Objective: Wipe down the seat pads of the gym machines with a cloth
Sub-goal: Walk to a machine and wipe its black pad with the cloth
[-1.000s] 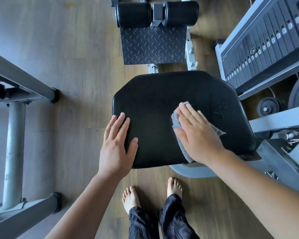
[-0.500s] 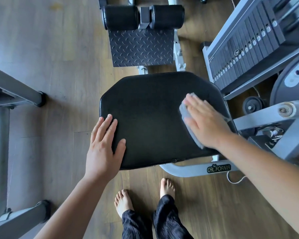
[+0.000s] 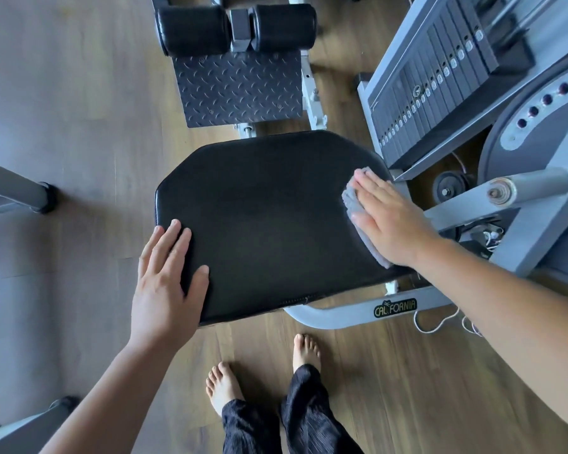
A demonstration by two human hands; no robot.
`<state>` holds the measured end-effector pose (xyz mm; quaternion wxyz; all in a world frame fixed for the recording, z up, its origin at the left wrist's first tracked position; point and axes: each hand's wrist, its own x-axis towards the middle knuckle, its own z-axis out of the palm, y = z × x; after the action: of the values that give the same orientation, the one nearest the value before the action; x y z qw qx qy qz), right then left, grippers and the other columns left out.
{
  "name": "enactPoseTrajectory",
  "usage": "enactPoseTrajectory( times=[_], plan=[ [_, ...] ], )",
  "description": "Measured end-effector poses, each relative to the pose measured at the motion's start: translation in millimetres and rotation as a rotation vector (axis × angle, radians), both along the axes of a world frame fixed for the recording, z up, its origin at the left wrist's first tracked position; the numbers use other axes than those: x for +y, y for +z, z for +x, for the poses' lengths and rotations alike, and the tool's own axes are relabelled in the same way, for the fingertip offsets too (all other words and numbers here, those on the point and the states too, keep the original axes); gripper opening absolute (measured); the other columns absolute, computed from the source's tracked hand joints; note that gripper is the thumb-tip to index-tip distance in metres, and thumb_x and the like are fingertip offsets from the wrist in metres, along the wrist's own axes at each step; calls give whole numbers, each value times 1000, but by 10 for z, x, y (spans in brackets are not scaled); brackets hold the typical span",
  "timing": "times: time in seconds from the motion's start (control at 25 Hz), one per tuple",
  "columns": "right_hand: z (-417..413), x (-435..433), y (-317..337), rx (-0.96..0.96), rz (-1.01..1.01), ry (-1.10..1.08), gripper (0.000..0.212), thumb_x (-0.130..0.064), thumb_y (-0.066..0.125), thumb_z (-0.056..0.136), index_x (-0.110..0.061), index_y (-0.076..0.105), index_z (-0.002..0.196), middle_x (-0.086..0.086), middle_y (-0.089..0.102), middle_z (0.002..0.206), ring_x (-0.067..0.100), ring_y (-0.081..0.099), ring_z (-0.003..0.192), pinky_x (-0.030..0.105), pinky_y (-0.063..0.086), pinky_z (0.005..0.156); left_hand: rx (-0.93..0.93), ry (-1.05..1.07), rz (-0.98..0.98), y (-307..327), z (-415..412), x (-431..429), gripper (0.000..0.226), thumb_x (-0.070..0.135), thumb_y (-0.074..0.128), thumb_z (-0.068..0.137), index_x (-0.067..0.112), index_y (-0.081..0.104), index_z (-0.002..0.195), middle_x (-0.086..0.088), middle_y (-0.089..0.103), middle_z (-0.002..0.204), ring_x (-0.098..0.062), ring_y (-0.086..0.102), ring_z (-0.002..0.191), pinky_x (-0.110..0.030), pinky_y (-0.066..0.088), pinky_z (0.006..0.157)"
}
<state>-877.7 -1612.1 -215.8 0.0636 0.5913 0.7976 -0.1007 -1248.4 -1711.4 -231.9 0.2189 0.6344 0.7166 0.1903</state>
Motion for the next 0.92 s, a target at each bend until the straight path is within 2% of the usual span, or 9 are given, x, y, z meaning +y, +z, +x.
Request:
enactPoseTrajectory(
  times=[0.08,0.16,0.32,0.4,0.48,0.6,0.76,0.84,0.92],
  plan=[
    [-48,420,-39,-10,-19,-145,60,-41,24,109,-8,26,158,5,12,170,18,5,157,34,4,128,5,-1,1,6,18,7,57,21,62,99,12,46,153,4,33,165,-17,18,156,-33,24,118],
    [-50,435,-80,-23,3,-227,60,-41,23,109,-6,28,157,7,15,169,21,7,157,33,2,126,15,-1,-5,7,28,2,57,22,61,100,11,46,153,4,33,165,-17,18,157,-33,23,118],
    [-474,-426,-7,-34,92,-323,63,-43,16,106,-8,33,155,9,23,167,25,15,156,45,18,126,13,5,-14,23,26,6,57,23,61,100,12,45,154,4,32,166,-16,17,157,-34,24,118],
    [-1124,-808,-26,70,120,-180,60,-39,28,102,-6,43,149,12,34,162,29,24,153,50,26,121,19,0,-17,19,17,10,57,23,61,100,12,45,154,4,32,166,-16,17,157,-33,24,117],
    [-1566,-1015,-68,139,121,2,53,-35,37,103,-8,49,147,9,37,161,25,25,153,48,27,121,25,-10,-16,13,18,13,57,23,60,100,12,44,154,4,32,166,-16,16,157,-34,24,118],
    [-1091,-883,-101,149,119,35,51,-36,35,106,-8,53,144,7,39,160,23,28,152,48,29,120,29,-17,-26,10,11,14,58,25,59,101,12,43,155,3,31,166,-16,15,157,-36,24,119],
    [-284,-689,-24,-33,74,-275,63,-43,15,106,-9,35,156,5,22,167,19,13,156,41,13,127,12,-16,-33,19,0,12,58,26,58,101,12,42,155,4,30,167,-16,14,157,-34,21,120],
    [-688,-690,-18,-76,115,-373,65,-43,15,104,-9,32,156,9,21,167,23,12,156,45,15,127,10,-17,-30,23,1,4,58,27,57,101,12,42,155,3,30,167,-17,14,157,-36,22,120],
    [-1174,-795,-41,-36,117,-244,64,-43,21,103,-8,33,155,12,25,166,28,16,155,48,20,125,8,-17,-29,24,-1,8,58,26,58,101,12,43,155,3,31,167,-17,15,157,-37,23,120]
  ],
)
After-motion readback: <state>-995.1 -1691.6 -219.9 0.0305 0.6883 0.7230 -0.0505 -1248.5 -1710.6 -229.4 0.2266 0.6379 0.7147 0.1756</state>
